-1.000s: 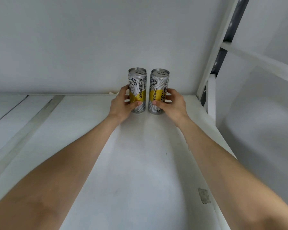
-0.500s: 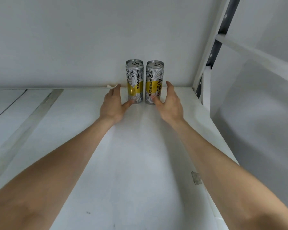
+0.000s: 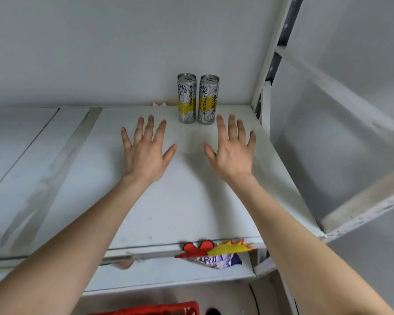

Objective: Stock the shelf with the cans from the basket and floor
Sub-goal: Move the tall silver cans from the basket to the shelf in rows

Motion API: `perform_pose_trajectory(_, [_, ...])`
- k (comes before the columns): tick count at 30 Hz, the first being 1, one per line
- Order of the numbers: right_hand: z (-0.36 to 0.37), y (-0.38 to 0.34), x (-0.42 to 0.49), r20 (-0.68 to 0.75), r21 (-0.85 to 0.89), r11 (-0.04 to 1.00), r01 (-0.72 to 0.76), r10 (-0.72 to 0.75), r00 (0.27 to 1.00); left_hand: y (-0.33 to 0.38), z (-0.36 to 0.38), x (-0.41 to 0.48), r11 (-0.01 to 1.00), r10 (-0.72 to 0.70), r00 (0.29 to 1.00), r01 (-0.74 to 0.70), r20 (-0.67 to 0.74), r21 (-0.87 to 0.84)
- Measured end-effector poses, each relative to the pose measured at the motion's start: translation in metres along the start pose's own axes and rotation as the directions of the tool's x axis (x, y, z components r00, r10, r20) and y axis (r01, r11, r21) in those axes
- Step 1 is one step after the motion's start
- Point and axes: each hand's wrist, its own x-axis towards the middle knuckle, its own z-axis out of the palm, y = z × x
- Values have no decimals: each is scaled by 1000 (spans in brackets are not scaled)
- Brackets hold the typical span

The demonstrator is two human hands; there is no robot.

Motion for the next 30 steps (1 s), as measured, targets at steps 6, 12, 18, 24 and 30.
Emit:
perform_pose_trajectory(6, [-45, -19, -77, 1, -33, 999, -23, 23, 1000, -2, -46, -73, 1000, 8, 1000, -8, 25, 15])
perform_pose_trajectory(12, [-87, -37, -168, 27, -17, 998, -56, 57, 998, 5, -90, -168, 1000, 22, 997, -20, 70, -21])
perform_pose_trajectory(18, [-119, -50, -274, 69, 25, 999, -48, 47, 997, 3, -126, -281, 998, 4, 998, 0, 61, -55])
perform_pose_trajectory(24, [-123, -65, -385, 109, 23, 1000, -2, -1, 994, -3, -131, -396, 1000, -21, 990, 23, 138, -7])
perform_pose_trajectory(30, [-110, -80, -484, 250, 40, 997, -64, 52, 967, -24, -117, -485, 999, -39, 950, 43, 311, -3])
